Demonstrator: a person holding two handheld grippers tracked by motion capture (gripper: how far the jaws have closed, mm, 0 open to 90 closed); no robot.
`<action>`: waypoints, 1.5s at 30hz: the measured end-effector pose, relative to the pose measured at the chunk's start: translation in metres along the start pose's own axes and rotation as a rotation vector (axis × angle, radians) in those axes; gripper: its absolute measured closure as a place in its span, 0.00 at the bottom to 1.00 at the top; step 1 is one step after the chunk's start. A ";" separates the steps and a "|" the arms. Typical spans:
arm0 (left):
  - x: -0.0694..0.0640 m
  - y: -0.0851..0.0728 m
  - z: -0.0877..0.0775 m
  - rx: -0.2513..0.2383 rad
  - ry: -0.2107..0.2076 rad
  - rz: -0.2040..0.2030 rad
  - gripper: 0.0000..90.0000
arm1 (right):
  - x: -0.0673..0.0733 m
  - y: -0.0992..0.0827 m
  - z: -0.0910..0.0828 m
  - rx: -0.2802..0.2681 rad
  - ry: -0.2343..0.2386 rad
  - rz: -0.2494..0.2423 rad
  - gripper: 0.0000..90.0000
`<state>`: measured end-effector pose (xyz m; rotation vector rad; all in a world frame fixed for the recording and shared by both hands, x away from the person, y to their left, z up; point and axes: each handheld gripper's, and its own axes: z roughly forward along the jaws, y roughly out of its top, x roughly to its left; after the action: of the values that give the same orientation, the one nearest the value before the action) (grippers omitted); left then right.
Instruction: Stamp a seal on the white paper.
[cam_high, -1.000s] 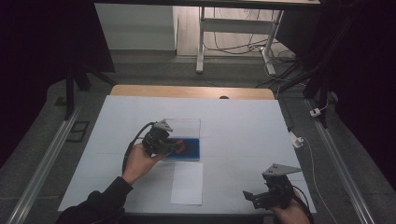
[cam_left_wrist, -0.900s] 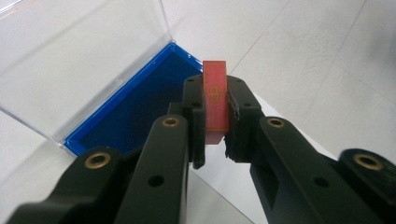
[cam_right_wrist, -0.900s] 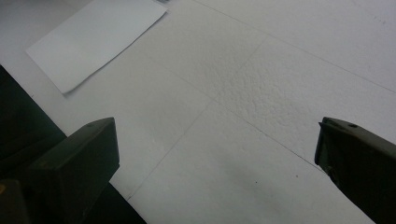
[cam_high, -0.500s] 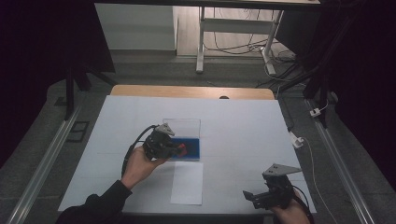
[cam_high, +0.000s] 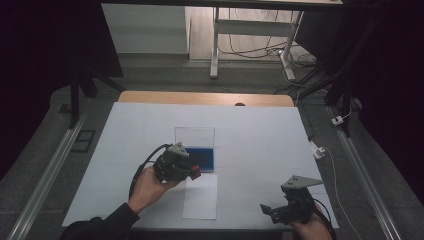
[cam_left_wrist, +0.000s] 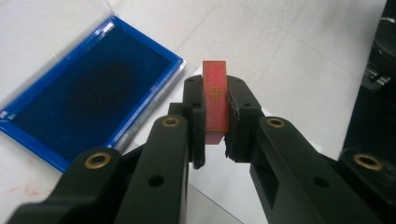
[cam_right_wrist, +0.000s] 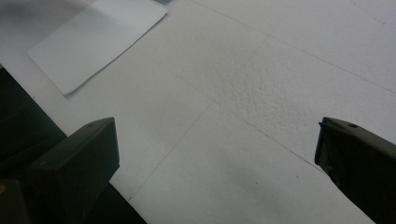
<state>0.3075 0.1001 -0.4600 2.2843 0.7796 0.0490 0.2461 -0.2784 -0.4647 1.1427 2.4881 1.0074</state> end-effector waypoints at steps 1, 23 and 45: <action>-0.002 -0.001 0.001 0.004 0.000 0.003 0.88 | 0.000 0.000 0.000 0.001 -0.001 -0.001 0.00; -0.020 -0.011 0.039 0.087 -0.003 0.031 0.88 | 0.000 0.000 0.000 0.000 0.002 -0.004 0.00; -0.023 -0.017 0.050 0.114 0.029 0.056 0.89 | 0.001 0.000 0.000 0.002 0.004 -0.007 0.00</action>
<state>0.2925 0.0664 -0.5042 2.4182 0.7508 0.0649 0.2457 -0.2779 -0.4645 1.1335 2.4953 1.0062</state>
